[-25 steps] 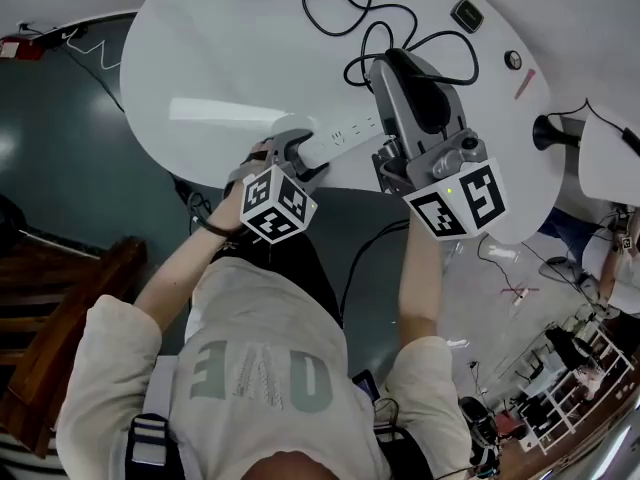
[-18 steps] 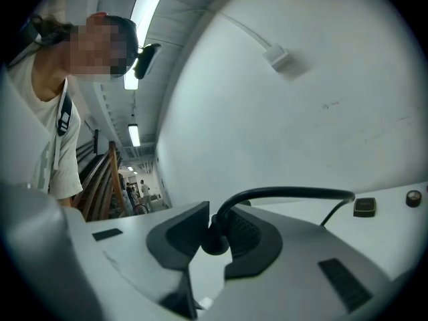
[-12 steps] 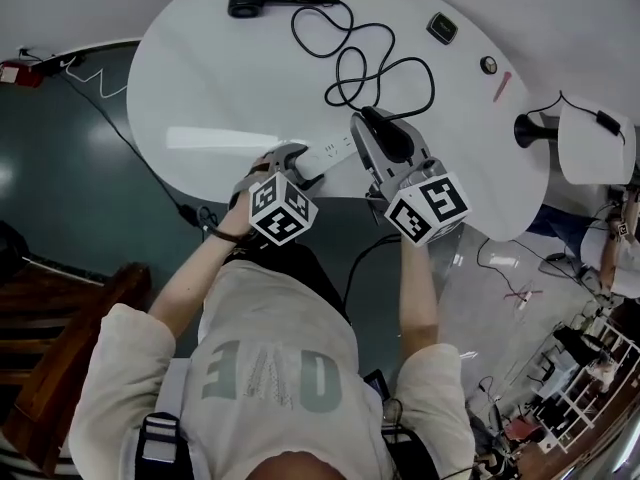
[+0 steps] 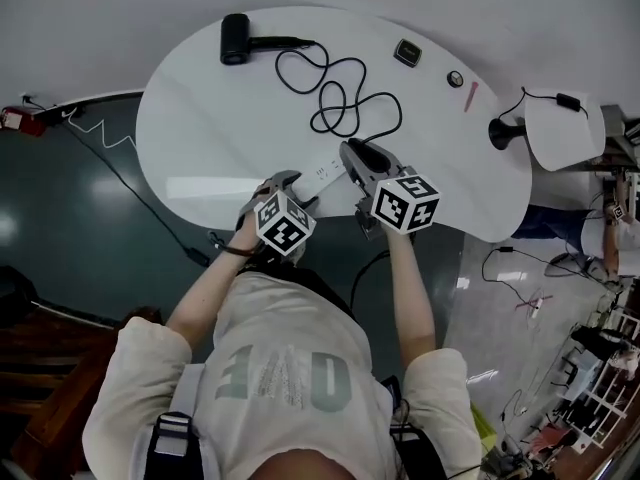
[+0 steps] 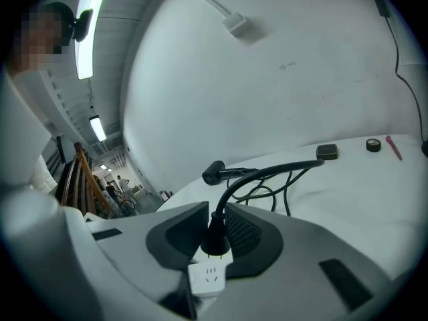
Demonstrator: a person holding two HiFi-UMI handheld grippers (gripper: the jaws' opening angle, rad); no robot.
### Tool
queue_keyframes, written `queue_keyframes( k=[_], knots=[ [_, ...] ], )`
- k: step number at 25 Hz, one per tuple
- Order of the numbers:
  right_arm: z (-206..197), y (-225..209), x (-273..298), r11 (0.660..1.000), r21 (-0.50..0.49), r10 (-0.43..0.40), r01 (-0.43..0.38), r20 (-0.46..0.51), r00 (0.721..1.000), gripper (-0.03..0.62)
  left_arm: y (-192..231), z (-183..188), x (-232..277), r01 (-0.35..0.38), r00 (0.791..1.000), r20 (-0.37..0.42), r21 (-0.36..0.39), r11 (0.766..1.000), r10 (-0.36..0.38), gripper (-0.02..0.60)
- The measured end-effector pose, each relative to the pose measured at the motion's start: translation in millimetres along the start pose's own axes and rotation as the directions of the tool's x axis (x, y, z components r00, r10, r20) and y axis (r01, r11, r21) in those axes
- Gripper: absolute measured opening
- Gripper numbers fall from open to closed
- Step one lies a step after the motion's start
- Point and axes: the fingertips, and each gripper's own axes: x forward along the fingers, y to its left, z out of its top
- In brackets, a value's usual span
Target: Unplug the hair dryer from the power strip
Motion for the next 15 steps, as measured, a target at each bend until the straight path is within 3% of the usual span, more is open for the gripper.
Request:
queue_keyframes(
  k=[8,13,15],
  knots=[
    [11.2,-20.4,80.2,0.999,-0.051,-0.016,0.008,-0.157,0.987,0.078,-1.6,0.5,1.2,0.005,1.000,0.016,-0.005,1.000,-0.005,0.267],
    [-16.8,-27.4,115.6,0.993,-0.115,-0.063,0.026,-0.325,0.944,0.083,-1.6,0.9,0.3,0.005,1.000,0.022,-0.006,1.000,-0.005,0.267],
    [-23.3,-27.0,121.9,0.991,-0.133,-0.065,0.018,-0.351,0.934,0.083,-1.9,2.1,0.7,0.006,1.000,0.023,-0.008,1.000,-0.006,0.267]
  ],
)
